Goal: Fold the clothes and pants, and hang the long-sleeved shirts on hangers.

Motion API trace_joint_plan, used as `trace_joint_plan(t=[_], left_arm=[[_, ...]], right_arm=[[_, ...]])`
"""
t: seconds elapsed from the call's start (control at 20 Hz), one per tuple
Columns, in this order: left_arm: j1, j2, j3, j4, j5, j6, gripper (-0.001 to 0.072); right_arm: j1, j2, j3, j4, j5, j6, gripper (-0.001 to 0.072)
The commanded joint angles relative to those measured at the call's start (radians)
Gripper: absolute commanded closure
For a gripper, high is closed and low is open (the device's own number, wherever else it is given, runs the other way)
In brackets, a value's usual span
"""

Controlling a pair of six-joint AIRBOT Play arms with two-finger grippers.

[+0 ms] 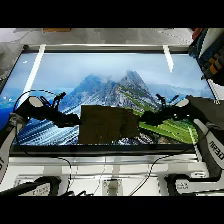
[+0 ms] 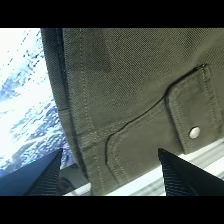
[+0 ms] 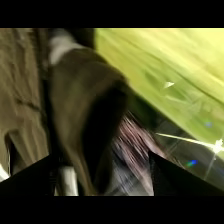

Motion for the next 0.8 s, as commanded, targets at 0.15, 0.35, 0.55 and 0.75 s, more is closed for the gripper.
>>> trace_joint_plan(t=[0.15, 0.35, 0.55, 0.75], left_arm=[[0.0, -0.001, 0.001, -0.04, -0.001, -0.011, 0.0012], [0.0, -0.001, 0.001, -0.036, 0.009, -0.01, 0.0012], [-0.001, -0.001, 0.001, -0.037, 0.048, -0.003, 0.0012], [0.0, -0.001, 0.001, -0.037, 0.081, -0.003, 0.0012]], right_arm=[[0.174, -0.03, 0.001, 0.05, -0.18, -0.026, 0.0089], [0.209, -0.03, 0.001, 0.066, -0.176, -0.027, 0.0188], [0.278, -0.031, 0.001, 0.073, -0.237, -0.02, 0.0238], [0.38, -0.03, 0.002, 0.072, -0.391, -0.02, 0.0284]])
